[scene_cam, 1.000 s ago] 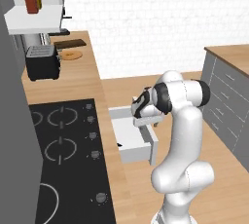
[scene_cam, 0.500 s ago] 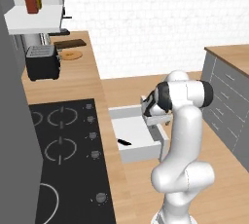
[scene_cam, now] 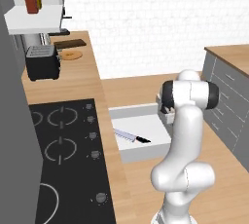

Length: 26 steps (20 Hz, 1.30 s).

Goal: Pick up the knife from the drawer and place it on the cutting board. Then place the meat from the plate to the cutting board.

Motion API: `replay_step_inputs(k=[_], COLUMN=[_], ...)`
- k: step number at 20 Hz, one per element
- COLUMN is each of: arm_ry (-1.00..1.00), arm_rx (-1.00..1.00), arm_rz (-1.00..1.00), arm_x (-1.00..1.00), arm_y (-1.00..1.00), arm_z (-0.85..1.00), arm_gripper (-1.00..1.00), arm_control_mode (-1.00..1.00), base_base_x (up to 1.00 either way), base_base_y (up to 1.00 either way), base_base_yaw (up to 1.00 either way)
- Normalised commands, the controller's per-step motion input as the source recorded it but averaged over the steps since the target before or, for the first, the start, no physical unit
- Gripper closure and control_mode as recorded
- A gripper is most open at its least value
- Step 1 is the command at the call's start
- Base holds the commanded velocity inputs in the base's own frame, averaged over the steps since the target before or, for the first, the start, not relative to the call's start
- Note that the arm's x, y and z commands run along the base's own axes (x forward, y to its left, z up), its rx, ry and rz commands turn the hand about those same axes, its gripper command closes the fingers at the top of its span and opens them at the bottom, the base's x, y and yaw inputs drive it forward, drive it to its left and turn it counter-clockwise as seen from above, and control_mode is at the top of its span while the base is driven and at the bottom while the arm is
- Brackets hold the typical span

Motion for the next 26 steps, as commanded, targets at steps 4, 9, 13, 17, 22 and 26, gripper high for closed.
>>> replay_step_inputs(k=[4,9,13,17,22,26], arm_ry=[0.00,-0.01,-0.15,-0.04,0.00,0.01], arm_rx=[-0.02,0.06,0.19,0.12,0.00,-0.07], arm_rz=[-0.02,-0.05,0.00,0.16,0.28,0.19], arm_x=[-0.26,-0.37,-0.48,-0.26,0.00,0.00], arm_y=[-1.00,-1.00,-0.61,0.34,1.00,1.00], arm_z=[0.02,0.78,1.00,1.00,0.49,0.01], arm_gripper=[-1.00,-1.00,-1.00,-1.00,-1.00,-1.00], arm_control_mode=[-1.00,-1.00,-1.00,-1.00,-1.00,-1.00], base_base_x=[0.00,0.00,0.00,0.00,0.00,0.00], base_base_y=[0.00,0.00,0.00,0.00,0.00,0.00], base_base_yaw=[0.00,0.00,0.00,0.00,0.00,0.00])
